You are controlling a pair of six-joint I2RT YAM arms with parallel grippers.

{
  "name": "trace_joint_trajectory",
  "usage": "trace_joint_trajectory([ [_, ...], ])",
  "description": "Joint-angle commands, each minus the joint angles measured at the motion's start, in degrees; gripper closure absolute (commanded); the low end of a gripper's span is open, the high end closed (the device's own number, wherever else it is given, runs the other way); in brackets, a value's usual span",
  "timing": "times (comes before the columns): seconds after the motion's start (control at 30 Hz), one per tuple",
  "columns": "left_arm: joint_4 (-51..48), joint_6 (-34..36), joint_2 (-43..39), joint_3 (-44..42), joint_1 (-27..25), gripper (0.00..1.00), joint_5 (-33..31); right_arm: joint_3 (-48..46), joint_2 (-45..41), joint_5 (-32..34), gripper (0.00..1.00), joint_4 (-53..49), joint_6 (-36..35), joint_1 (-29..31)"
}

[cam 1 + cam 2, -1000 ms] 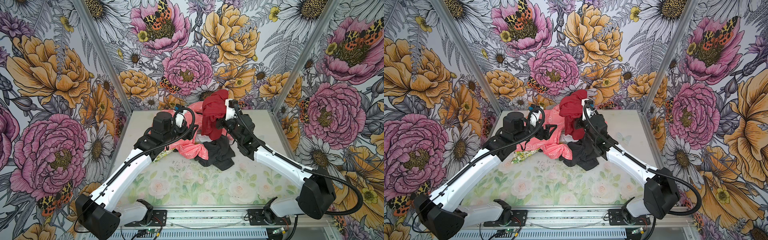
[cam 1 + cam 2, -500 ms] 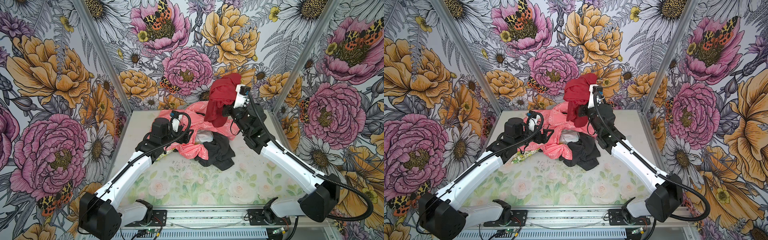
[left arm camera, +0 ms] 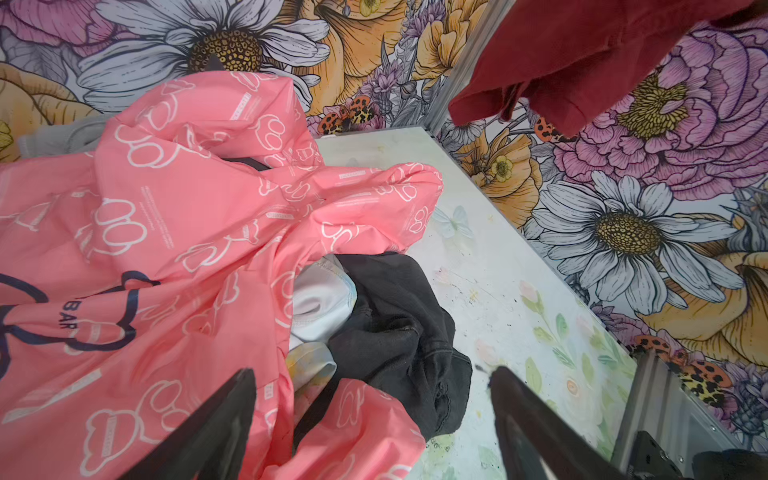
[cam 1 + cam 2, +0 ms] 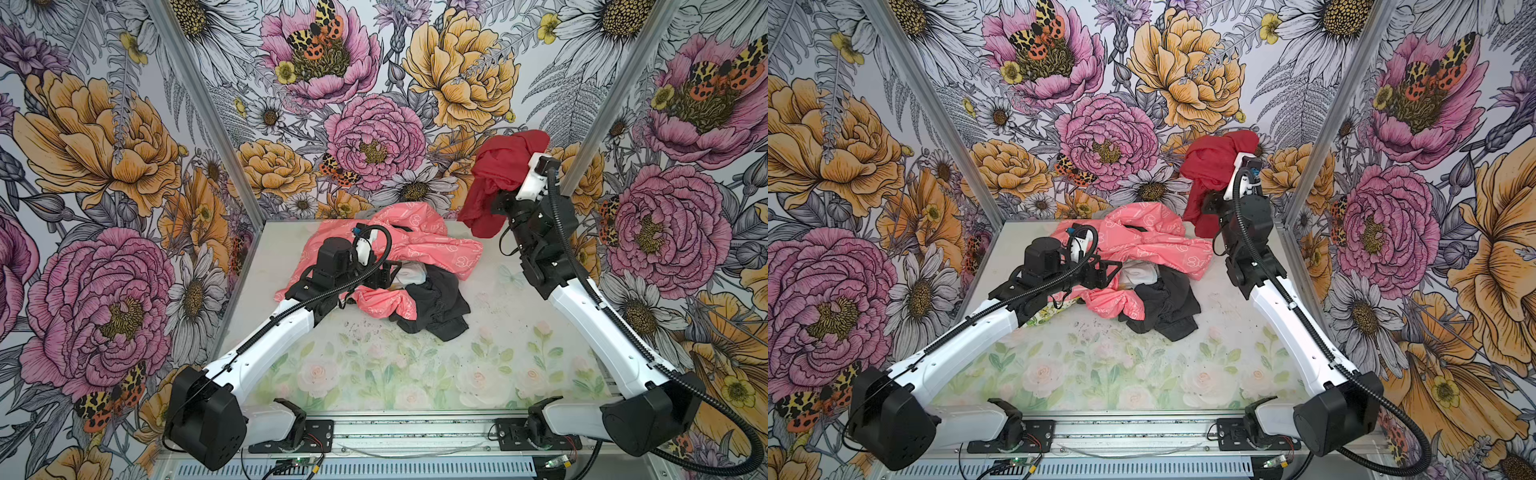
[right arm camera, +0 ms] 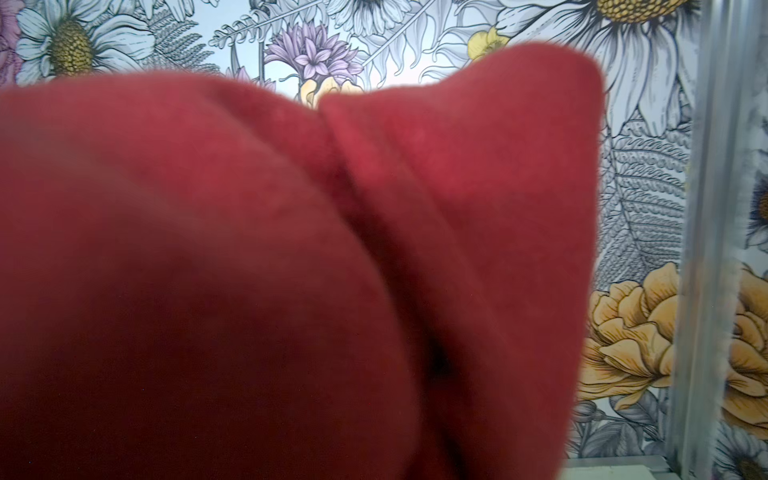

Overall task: Pick out a specific cloth from the pile
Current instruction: 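Carry the red shirt away with the right gripper while the left releases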

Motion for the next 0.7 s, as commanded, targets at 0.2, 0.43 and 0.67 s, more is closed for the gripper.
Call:
trace_joint_trajectory([
  [0.2,2.48,-0.36,0.70,-1.10,-4.07,0.11,0.51,-0.44,-1.55,-0.22,1.00,-1.33,1.48,-11.11],
  [0.43,2.06,0.25,1.33,-0.91,-5.72,0.11,1.38,-0.46,3.62,-3.82,1.00,-3.03,4.14,-17.01],
  [0.67,0.41,2.77,1.95,0.03,-6.68,0.11,1.78,3.35,10.72,-7.35,1.00,-7.39,4.60,-20.48],
])
